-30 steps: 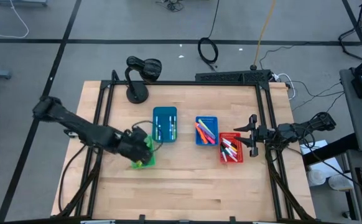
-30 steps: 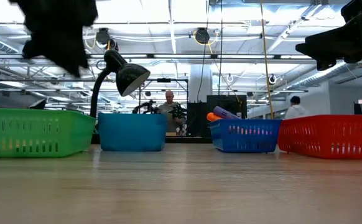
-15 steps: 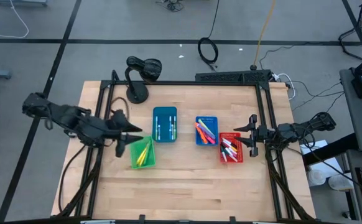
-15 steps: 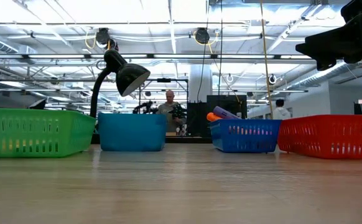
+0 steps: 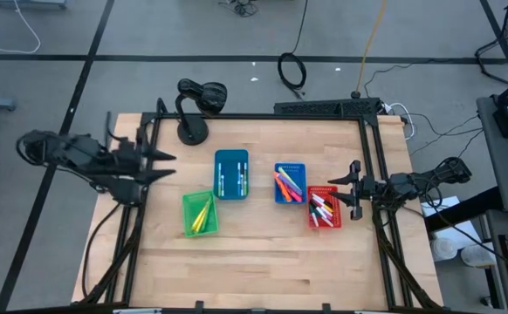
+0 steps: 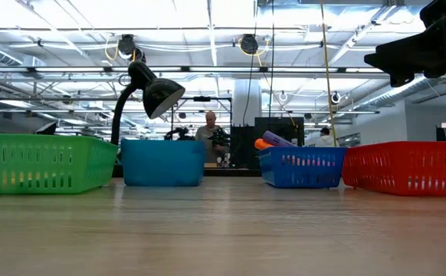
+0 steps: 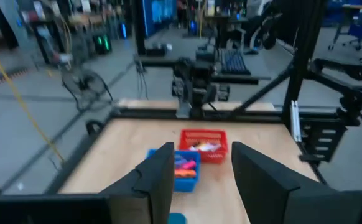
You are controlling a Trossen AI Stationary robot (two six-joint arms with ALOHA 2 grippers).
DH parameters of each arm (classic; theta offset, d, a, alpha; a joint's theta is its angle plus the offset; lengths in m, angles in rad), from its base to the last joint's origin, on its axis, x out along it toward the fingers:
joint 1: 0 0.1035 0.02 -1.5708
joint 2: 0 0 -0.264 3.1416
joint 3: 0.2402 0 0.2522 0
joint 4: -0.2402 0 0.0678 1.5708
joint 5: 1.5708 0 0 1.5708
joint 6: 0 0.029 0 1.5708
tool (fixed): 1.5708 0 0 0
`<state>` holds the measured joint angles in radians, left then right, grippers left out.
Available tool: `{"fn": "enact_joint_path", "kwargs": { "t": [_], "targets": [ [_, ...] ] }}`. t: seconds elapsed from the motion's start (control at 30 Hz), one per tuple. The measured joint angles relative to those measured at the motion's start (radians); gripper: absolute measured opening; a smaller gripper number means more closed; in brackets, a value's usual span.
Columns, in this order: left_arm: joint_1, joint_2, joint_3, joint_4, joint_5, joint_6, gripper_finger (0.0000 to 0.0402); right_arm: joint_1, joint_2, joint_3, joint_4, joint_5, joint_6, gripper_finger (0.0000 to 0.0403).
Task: Pick & Place Markers
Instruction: Return to Home Position
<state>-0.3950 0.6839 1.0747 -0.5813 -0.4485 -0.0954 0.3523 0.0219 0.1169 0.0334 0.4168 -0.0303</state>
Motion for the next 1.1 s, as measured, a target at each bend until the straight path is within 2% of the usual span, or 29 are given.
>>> {"fn": "enact_joint_path", "kwargs": {
  "t": [0.13,0.4,0.57,0.7,0.8,0.9,1.1],
  "targets": [
    [0.005,-0.065,-0.086,0.056,0.036,0.110,0.0161,0.000,0.000,0.000,0.000,0.000,0.000,0.0146],
    [0.004,-0.118,-0.411,0.331,0.057,0.159,0.0161,0.000,0.000,0.000,-0.001,0.000,0.000,0.0146],
    [0.004,-0.104,-0.625,0.603,0.086,0.128,0.0161,0.000,0.000,0.000,0.000,0.000,0.000,0.0146],
    [0.008,-0.104,-0.753,0.804,0.137,0.168,0.0161,0.000,0.000,0.000,0.000,0.000,0.000,0.0146],
    [0.042,-0.143,-0.764,0.782,0.138,0.167,0.0161,0.000,0.000,0.000,0.000,0.000,0.000,0.0146],
    [0.103,-0.245,-0.734,0.697,0.159,0.147,0.0161,0.000,0.000,0.000,0.000,0.000,0.000,0.0146],
    [0.259,-0.482,-0.713,0.551,0.355,0.165,0.0161,0.000,0.000,0.000,0.000,0.000,0.000,0.0146]
  ]
}}
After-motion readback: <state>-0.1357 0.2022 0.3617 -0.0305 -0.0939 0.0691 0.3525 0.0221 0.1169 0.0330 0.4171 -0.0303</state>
